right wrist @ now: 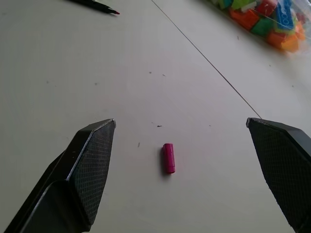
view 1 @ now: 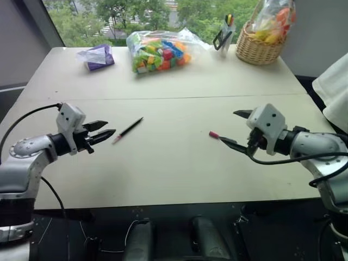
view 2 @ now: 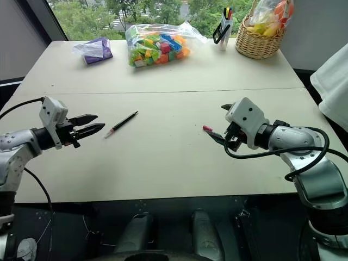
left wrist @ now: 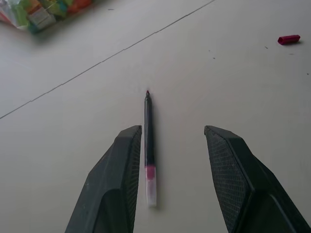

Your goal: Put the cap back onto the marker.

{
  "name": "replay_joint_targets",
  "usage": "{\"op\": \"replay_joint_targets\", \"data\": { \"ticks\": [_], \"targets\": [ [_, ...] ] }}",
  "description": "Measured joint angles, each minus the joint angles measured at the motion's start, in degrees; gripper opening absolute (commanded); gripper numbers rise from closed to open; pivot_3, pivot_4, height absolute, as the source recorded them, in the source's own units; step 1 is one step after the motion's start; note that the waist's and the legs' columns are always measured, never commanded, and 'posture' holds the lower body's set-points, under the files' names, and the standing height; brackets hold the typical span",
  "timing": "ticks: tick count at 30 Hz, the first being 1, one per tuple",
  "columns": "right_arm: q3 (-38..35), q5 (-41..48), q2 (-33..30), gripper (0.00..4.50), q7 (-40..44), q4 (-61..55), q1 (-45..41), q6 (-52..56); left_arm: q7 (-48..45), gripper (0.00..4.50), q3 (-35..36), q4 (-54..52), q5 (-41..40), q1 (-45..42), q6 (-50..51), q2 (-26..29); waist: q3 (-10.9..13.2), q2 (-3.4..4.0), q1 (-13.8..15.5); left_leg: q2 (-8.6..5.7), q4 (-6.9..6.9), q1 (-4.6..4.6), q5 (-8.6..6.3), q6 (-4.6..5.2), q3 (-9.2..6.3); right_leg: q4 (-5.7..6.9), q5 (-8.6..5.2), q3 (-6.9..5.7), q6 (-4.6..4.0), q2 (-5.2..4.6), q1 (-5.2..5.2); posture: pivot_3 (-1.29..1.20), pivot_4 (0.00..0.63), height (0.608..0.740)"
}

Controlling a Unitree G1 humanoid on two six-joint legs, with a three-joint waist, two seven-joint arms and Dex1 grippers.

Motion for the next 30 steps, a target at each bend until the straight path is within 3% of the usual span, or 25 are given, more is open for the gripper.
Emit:
{"op": "replay_joint_targets", "data": {
  "ticks": [8, 18, 30],
  "targets": [
    [-0.02, -0.30, 3.05, 4.45, -4.76, -3.50, 4.84, 1.41, 0.52, 2.14, -6.53, 18.88, 7.95, -8.52, -11.68, -6.93, 0.00, -0.02, -0.04, -0.03, 0.04, -0.03, 0.00, 0.00, -0.03, 0.04, 0.03, -0.02, 0.03, 0.01, -0.02, 0.00, 0.150, 0.740],
    [-0.10, -0.52, 4.91, 4.45, -10.14, -9.05, 7.74, 4.58, -2.12, 2.14, -10.77, 40.22, 15.08, -19.53, -24.93, -10.95, 0.00, -0.03, -0.11, -0.05, 0.05, -0.06, 0.00, 0.00, -0.04, 0.03, 0.03, -0.03, 0.04, 0.00, -0.01, 0.00, 0.150, 0.740],
    [-0.10, -0.71, 4.94, 4.45, -11.38, -9.42, 7.45, 4.93, -4.97, 2.14, -12.11, 47.41, 18.86, -22.53, -29.29, -11.68, -0.08, 0.01, -0.15, -0.05, 0.05, 0.06, 0.00, 0.00, -0.05, 0.07, 0.03, -0.03, 0.04, 0.00, 0.09, 0.00, 0.150, 0.740]
  ]
}}
